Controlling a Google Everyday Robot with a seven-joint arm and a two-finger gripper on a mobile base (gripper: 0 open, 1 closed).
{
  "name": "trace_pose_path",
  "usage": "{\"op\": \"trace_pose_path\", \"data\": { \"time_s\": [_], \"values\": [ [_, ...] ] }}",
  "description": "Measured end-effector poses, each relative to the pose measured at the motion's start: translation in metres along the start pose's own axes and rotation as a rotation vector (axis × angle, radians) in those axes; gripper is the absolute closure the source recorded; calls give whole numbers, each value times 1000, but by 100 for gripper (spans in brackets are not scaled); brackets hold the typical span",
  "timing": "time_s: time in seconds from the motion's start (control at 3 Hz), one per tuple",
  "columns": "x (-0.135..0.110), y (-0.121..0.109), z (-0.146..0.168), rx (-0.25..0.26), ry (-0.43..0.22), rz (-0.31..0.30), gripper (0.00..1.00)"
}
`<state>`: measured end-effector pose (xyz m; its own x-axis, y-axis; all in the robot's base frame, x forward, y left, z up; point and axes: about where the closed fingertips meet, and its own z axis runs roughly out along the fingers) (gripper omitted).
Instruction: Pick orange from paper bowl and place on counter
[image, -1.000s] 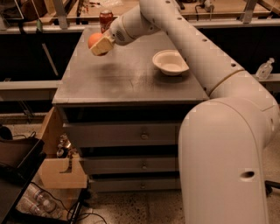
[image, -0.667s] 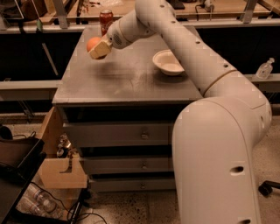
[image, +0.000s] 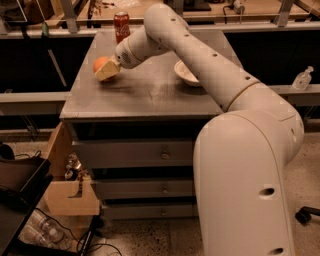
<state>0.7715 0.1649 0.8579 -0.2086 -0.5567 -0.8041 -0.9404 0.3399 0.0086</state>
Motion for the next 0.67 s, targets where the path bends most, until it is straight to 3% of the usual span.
{"op": "trace_pose_path", "data": {
  "time_s": [0.67],
  "values": [
    [1,3,6,-9,4,0,61]
  ]
}}
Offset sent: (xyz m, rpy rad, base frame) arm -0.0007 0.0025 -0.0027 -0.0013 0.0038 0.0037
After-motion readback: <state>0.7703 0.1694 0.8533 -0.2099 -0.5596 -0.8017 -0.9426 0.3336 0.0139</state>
